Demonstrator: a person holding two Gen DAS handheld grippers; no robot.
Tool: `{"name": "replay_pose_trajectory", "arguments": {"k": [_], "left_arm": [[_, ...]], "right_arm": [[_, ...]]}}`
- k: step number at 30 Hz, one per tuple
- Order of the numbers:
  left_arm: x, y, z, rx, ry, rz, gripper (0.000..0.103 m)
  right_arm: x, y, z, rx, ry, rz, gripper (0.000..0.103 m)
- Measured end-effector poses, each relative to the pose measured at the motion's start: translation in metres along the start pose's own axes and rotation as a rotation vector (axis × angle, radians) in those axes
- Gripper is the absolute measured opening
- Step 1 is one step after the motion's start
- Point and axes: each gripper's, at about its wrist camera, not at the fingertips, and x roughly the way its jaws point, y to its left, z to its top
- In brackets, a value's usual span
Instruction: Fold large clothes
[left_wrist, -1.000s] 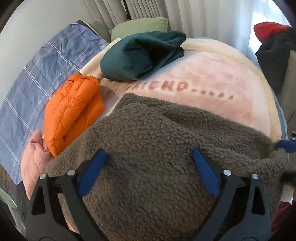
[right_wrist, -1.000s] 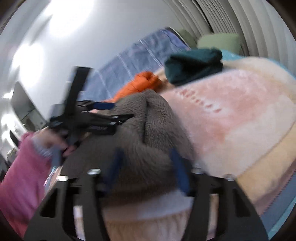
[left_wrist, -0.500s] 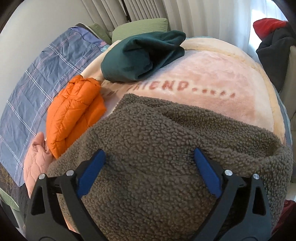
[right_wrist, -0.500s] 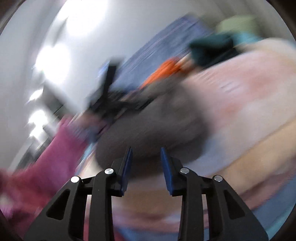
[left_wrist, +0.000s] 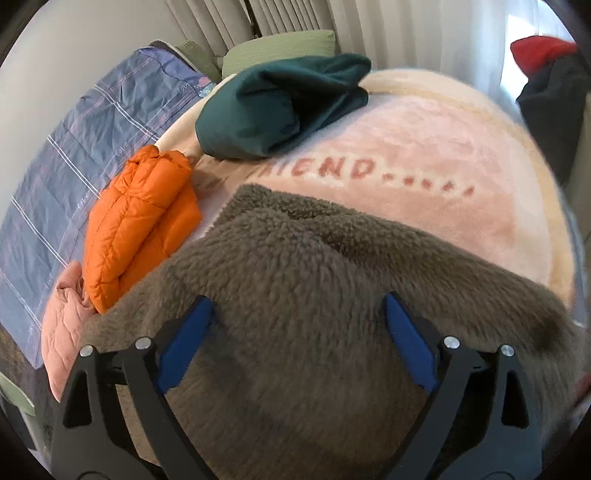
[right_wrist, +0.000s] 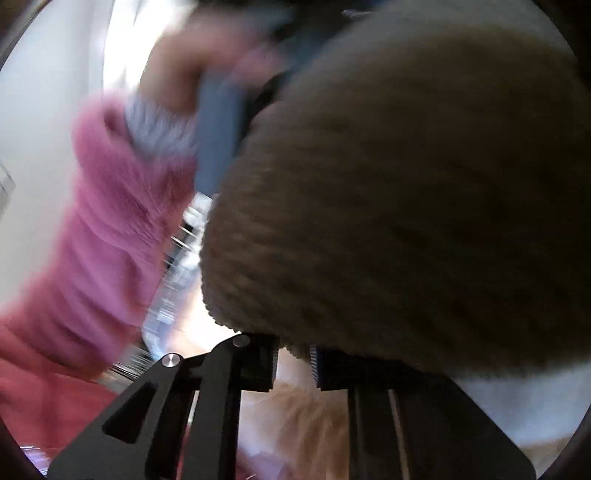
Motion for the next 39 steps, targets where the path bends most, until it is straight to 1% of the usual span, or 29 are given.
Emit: {"name": "replay_pose_trajectory", "arguments": {"k": [1, 3, 4, 5, 7, 8, 10, 12, 13, 14, 15, 16, 19, 21, 22, 23, 24, 25, 26, 27, 28, 29, 31, 33, 36, 37, 38, 39], "left_arm": [[0.001, -0.006, 0.0, 0.026, -0.005, 0.024, 0.095], [0.001, -0.008, 0.004, 0.029, 0.008, 0.032, 0.094], [0.002, -0.007, 0.005, 0.021, 0.016, 0.029, 0.094], [0.002, -0.006, 0.006, 0.016, 0.019, 0.026, 0.094], [0.002, -0.005, 0.006, 0.012, 0.017, 0.022, 0.094], [0.001, -0.004, 0.005, 0.01, 0.015, 0.02, 0.094], [0.004, -0.004, 0.006, 0.008, 0.023, 0.012, 0.094], [0.006, -0.006, 0.006, 0.027, 0.022, 0.021, 0.095], [0.005, -0.006, 0.005, 0.026, 0.019, 0.021, 0.095], [0.003, -0.004, 0.005, 0.012, 0.016, 0.016, 0.095], [0.003, -0.003, 0.004, 0.007, 0.014, 0.014, 0.094], [0.002, -0.002, 0.004, 0.003, 0.011, 0.013, 0.094], [0.002, -0.002, 0.003, 0.002, 0.009, 0.012, 0.094], [0.002, -0.001, 0.003, 0.002, 0.01, 0.011, 0.094], [0.002, -0.001, 0.003, 0.002, 0.011, 0.011, 0.094], [0.002, -0.001, 0.003, 0.002, 0.011, 0.011, 0.094], [0.002, -0.001, 0.003, 0.002, 0.012, 0.01, 0.094], [0.002, -0.001, 0.003, 0.002, 0.012, 0.01, 0.094], [0.002, -0.001, 0.003, 0.001, 0.011, 0.009, 0.094], [0.001, -0.001, 0.003, 0.001, 0.011, 0.009, 0.094], [0.001, -0.001, 0.003, 0.002, 0.011, 0.009, 0.094], [0.002, -0.001, 0.003, 0.0, 0.011, 0.013, 0.094], [0.005, -0.005, 0.003, 0.016, 0.016, 0.035, 0.095], [0.003, -0.004, 0.004, 0.01, 0.015, 0.023, 0.094], [0.002, -0.002, 0.005, 0.001, 0.012, 0.017, 0.094], [0.001, -0.002, 0.004, -0.001, 0.009, 0.017, 0.094], [0.001, -0.002, 0.004, -0.004, 0.005, 0.015, 0.094], [0.001, -0.001, 0.003, -0.005, 0.004, 0.014, 0.094]], "right_arm": [[-0.002, -0.003, 0.002, 0.001, 0.014, 0.013, 0.016], [-0.007, -0.011, 0.006, 0.024, 0.025, 0.033, 0.016], [-0.015, -0.01, 0.005, 0.013, 0.026, 0.011, 0.015], [-0.024, -0.006, 0.004, -0.025, 0.02, -0.025, 0.015], [-0.039, -0.003, 0.001, -0.079, -0.022, -0.103, 0.016], [-0.037, -0.008, 0.001, -0.059, -0.023, -0.118, 0.017], [-0.014, -0.022, 0.0, 0.012, 0.003, -0.146, 0.015], [-0.007, -0.013, -0.003, -0.037, -0.01, -0.202, 0.015], [-0.009, -0.006, -0.003, -0.077, 0.002, -0.221, 0.015], [-0.014, -0.004, -0.003, -0.097, 0.011, -0.214, 0.015], [-0.024, -0.006, -0.004, -0.091, 0.029, -0.178, 0.015], [-0.033, -0.009, -0.005, -0.079, 0.035, -0.16, 0.015], [-0.08, -0.008, -0.008, -0.11, -0.03, -0.162, 0.016], [-0.112, 0.0, -0.005, -0.142, -0.108, -0.176, 0.018], [-0.136, 0.006, -0.008, -0.155, -0.181, -0.181, 0.024], [-0.154, 0.01, -0.01, -0.154, -0.247, -0.181, 0.033], [-0.167, 0.009, -0.008, -0.144, -0.301, -0.18, 0.035], [-0.174, 0.005, -0.001, -0.126, -0.342, -0.201, 0.035], [-0.172, 0.0, 0.005, -0.105, -0.345, -0.274, 0.035], [-0.155, -0.016, 0.009, -0.071, -0.301, -0.413, 0.035], [-0.133, -0.025, 0.014, -0.054, -0.259, -0.457, 0.027], [-0.116, -0.04, 0.013, -0.013, -0.248, -0.416, 0.027], [-0.119, -0.048, 0.011, 0.069, -0.284, -0.358, 0.027], [-0.134, -0.044, 0.011, 0.083, -0.297, -0.321, 0.027], [-0.162, -0.05, 0.006, 0.147, -0.332, -0.259, 0.03], [-0.178, -0.05, 0.005, 0.172, -0.378, -0.273, 0.042], [-0.188, -0.054, 0.001, 0.2, -0.422, -0.311, 0.07], [-0.196, -0.061, -0.002, 0.246, -0.465, -0.351, 0.081]]}}
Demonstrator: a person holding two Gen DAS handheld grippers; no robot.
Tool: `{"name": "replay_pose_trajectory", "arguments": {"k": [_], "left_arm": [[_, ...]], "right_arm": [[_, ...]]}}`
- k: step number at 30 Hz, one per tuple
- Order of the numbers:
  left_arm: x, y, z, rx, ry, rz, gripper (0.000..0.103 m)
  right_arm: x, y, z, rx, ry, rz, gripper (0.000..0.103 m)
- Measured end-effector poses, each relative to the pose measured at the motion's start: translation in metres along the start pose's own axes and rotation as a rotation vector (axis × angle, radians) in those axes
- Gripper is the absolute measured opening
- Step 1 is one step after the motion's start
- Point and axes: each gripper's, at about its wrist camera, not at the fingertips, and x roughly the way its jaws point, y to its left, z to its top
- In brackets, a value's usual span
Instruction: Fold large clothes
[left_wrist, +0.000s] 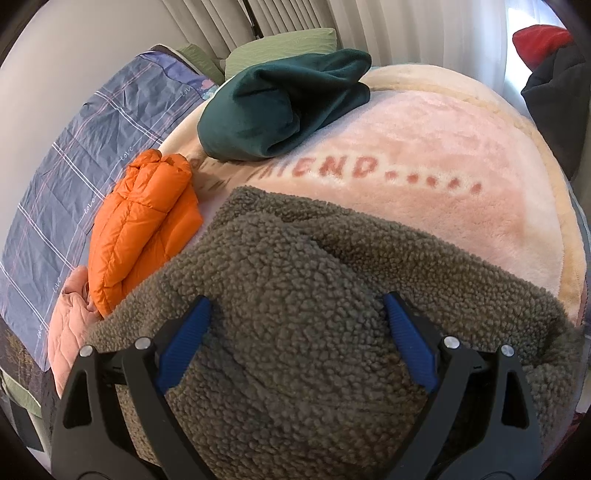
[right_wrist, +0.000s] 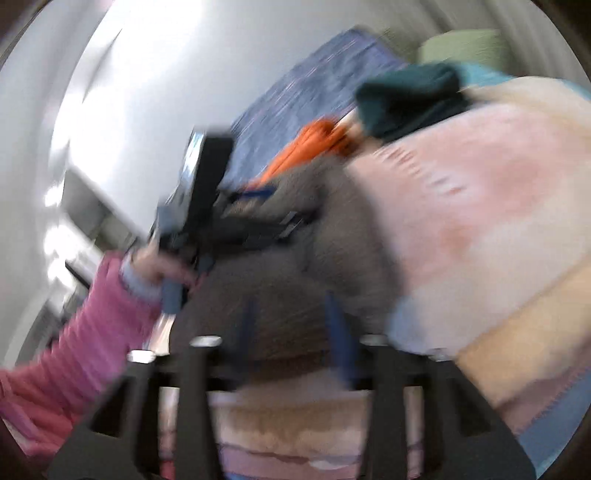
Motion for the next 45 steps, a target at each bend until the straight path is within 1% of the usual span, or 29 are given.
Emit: {"name": "replay_pose_trajectory", "arguments": {"k": [1, 3, 5, 7, 10, 14, 17, 19, 20, 21, 22, 25, 30, 31, 32, 34, 37, 39, 41, 43, 44, 45], "left_arm": [[0.0, 0.0, 0.0, 0.0, 0.0, -0.001, 0.094], [0.0, 0.0, 0.0, 0.001, 0.0, 0.002, 0.094], [0.0, 0.001, -0.001, 0.001, -0.003, 0.003, 0.095], [-0.001, 0.001, -0.001, -0.001, -0.006, 0.004, 0.094], [-0.003, 0.0, -0.002, 0.0, -0.011, 0.008, 0.095], [-0.003, 0.001, -0.002, -0.004, -0.013, 0.001, 0.095], [-0.003, 0.002, -0.002, -0.008, -0.016, -0.003, 0.094], [-0.003, 0.002, -0.003, -0.008, -0.015, -0.003, 0.094], [-0.003, 0.003, -0.003, -0.01, -0.016, -0.006, 0.094], [-0.003, 0.003, -0.002, -0.012, -0.016, -0.009, 0.094], [-0.003, 0.003, -0.002, -0.013, -0.016, -0.012, 0.094], [-0.001, 0.002, 0.0, -0.01, -0.01, -0.014, 0.094], [0.001, 0.004, 0.001, -0.023, -0.009, -0.029, 0.094], [0.001, 0.005, 0.001, -0.026, -0.01, -0.032, 0.094], [0.001, 0.005, 0.002, -0.032, -0.011, -0.037, 0.094], [0.0, 0.006, 0.002, -0.036, -0.016, -0.038, 0.094], [-0.014, 0.01, 0.0, -0.053, -0.063, -0.026, 0.095], [-0.039, 0.023, -0.005, -0.092, -0.137, -0.005, 0.095], [-0.064, 0.049, -0.019, -0.177, -0.206, 0.017, 0.095], [-0.076, 0.083, -0.039, -0.297, -0.215, 0.023, 0.097], [-0.078, 0.108, -0.056, -0.387, -0.206, 0.037, 0.1], [-0.076, 0.124, -0.068, -0.439, -0.198, 0.039, 0.101]], "right_arm": [[0.0, -0.004, -0.004, 0.029, 0.003, 0.001, 0.084], [0.018, -0.027, -0.013, 0.168, 0.078, 0.066, 0.084], [0.032, -0.044, -0.014, 0.272, 0.12, 0.123, 0.084], [0.044, -0.052, -0.016, 0.333, 0.148, 0.13, 0.084], [0.05, -0.05, -0.013, 0.334, 0.166, 0.126, 0.086], [0.061, -0.048, -0.005, 0.336, 0.219, 0.169, 0.086], [0.073, -0.052, -0.002, 0.346, 0.263, 0.189, 0.086], [0.083, -0.059, -0.001, 0.37, 0.274, 0.215, 0.086], [0.089, -0.059, -0.001, 0.373, 0.274, 0.214, 0.085], [0.092, -0.059, 0.0, 0.367, 0.279, 0.197, 0.081], [0.097, -0.057, 0.0, 0.338, 0.291, 0.164, 0.074], [0.104, -0.051, 0.001, 0.314, 0.282, 0.153, 0.066], [0.12, -0.043, 0.003, 0.294, 0.288, 0.135, 0.065], [0.122, -0.043, 0.005, 0.285, 0.288, 0.14, 0.058], [0.122, -0.042, 0.005, 0.271, 0.289, 0.137, 0.048], [0.118, -0.04, 0.004, 0.251, 0.283, 0.109, 0.042], [0.115, -0.037, 0.003, 0.236, 0.272, 0.087, 0.041], [0.112, -0.04, 0.003, 0.244, 0.272, 0.093, 0.041], [0.111, -0.042, 0.002, 0.247, 0.276, 0.1, 0.041], [0.11, -0.041, 0.002, 0.238, 0.274, 0.095, 0.042], [0.109, -0.04, 0.002, 0.236, 0.273, 0.093, 0.043], [0.111, -0.04, 0.002, 0.235, 0.272, 0.091, 0.043]]}}
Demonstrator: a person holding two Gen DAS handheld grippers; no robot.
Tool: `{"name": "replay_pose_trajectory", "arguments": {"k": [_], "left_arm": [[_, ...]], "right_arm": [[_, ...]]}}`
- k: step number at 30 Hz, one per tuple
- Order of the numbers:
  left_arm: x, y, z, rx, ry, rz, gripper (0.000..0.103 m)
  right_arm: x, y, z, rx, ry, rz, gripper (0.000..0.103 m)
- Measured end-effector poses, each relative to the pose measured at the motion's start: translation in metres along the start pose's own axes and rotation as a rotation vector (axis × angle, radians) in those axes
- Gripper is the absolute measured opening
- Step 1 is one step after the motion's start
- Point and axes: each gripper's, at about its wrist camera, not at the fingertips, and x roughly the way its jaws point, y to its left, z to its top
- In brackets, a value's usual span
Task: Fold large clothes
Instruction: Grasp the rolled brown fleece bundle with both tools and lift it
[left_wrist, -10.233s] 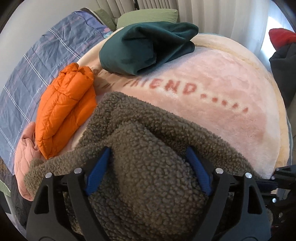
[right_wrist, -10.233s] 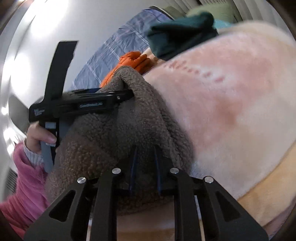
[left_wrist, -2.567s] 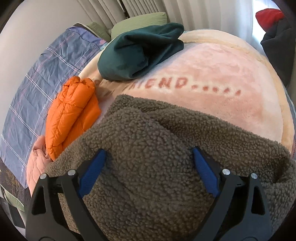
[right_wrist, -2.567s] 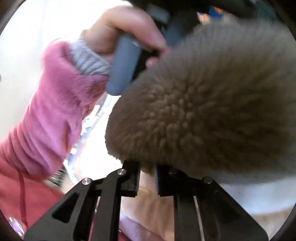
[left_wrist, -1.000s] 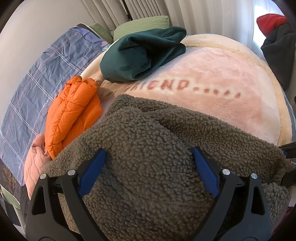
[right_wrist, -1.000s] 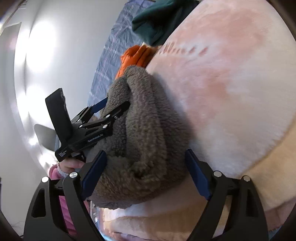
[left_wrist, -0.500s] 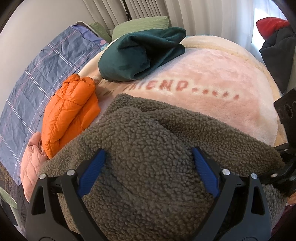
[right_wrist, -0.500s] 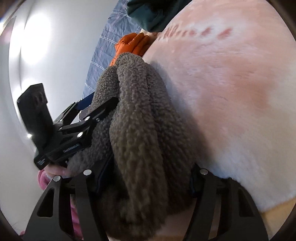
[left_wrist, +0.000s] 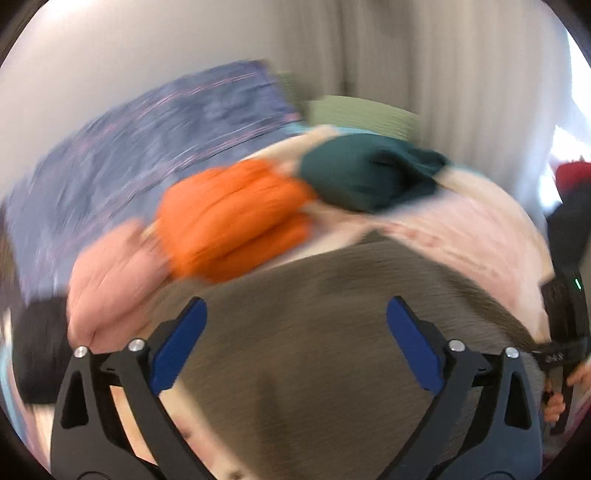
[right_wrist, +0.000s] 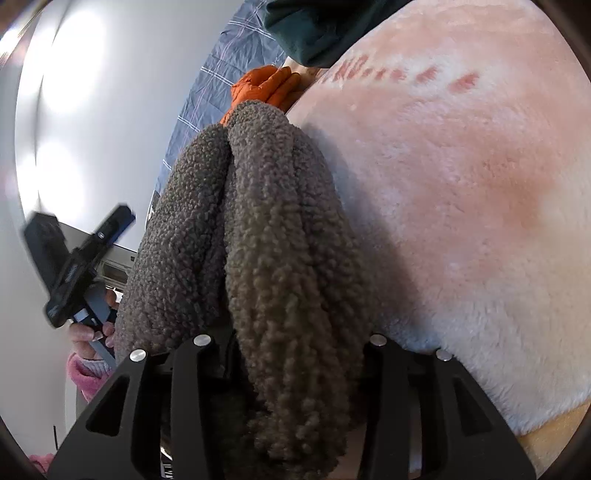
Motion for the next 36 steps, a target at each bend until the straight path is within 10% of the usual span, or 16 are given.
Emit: {"name": "replay_pose_trajectory", "arguments": {"k": [8, 19, 36], "left_arm": [[0.06, 0.126, -0.071, -0.555, 0.109, -0.211, 0.101], [0.138, 0.126, -0.094, -0.692, 0.13, -0.583, 0.101], [0.168, 0.104, -0.078, -0.679, 0.121, -0.621, 0.101]], "right_arm": [[-0.001, 0.0, 0.0, 0.003, -0.002, -0.014, 0.045], [0.003, -0.002, 0.003, 0.027, 0.019, -0.023, 0.05], [0.006, -0.004, 0.006, 0.045, 0.048, -0.017, 0.053]]}}
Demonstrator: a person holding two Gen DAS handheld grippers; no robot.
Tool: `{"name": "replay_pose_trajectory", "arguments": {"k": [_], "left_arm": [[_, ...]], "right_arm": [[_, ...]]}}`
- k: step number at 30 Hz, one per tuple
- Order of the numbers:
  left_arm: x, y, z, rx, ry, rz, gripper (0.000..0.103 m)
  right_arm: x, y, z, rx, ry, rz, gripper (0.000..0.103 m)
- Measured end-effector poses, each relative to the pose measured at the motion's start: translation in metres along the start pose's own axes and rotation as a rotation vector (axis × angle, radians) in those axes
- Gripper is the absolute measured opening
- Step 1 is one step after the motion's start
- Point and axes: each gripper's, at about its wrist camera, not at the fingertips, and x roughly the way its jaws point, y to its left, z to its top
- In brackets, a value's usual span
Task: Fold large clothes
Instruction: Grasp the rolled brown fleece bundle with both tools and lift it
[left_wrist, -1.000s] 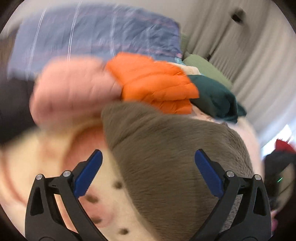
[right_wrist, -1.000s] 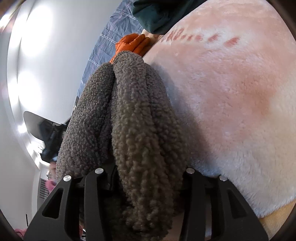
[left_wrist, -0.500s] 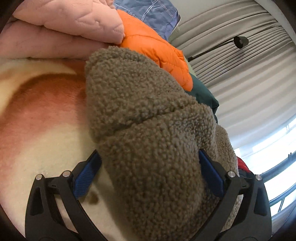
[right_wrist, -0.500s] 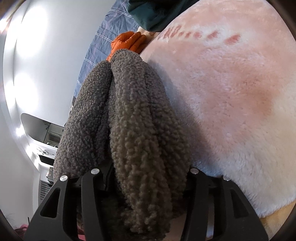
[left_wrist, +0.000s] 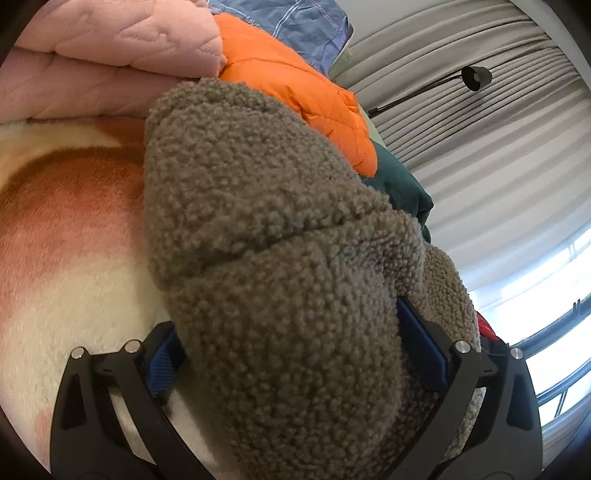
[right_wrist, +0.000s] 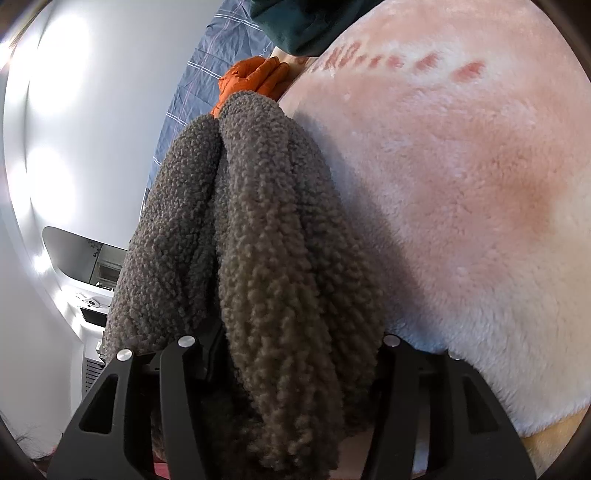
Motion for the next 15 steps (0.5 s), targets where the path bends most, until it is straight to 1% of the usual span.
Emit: {"name": "replay_pose_trajectory", "arguments": {"k": [1, 3, 4, 5, 6, 8, 11, 14, 15], "left_arm": [[0.002, -0.002, 0.0, 0.009, -0.009, 0.0, 0.101], [-0.007, -0.009, -0.001, 0.055, -0.041, 0.006, 0.089], [-0.011, -0.012, -0.003, 0.078, -0.057, 0.015, 0.086], [-0.014, -0.018, -0.005, 0.103, -0.078, 0.029, 0.081], [-0.017, -0.026, -0.008, 0.135, -0.096, 0.047, 0.077], [-0.026, -0.041, -0.013, 0.194, -0.129, 0.066, 0.072], [-0.043, -0.063, -0.015, 0.246, -0.174, 0.049, 0.068], [-0.066, -0.086, -0.02, 0.295, -0.226, 0.038, 0.065], [-0.075, -0.095, -0.023, 0.313, -0.248, 0.043, 0.065]], "right_arm": [[0.0, 0.0, 0.0, -0.003, -0.001, 0.0, 0.053], [0.0, 0.002, -0.001, -0.016, -0.008, 0.018, 0.051], [-0.001, 0.002, -0.002, -0.023, -0.014, 0.039, 0.047], [-0.002, 0.003, -0.003, -0.029, -0.019, 0.053, 0.043], [-0.003, 0.004, -0.004, -0.037, -0.024, 0.065, 0.041], [-0.007, 0.01, -0.005, -0.066, -0.038, 0.083, 0.033], [-0.017, 0.024, -0.007, -0.112, -0.06, 0.102, 0.03], [-0.029, 0.042, -0.01, -0.142, -0.086, 0.179, 0.029], [-0.033, 0.054, -0.013, -0.179, -0.091, 0.186, 0.029]]}}
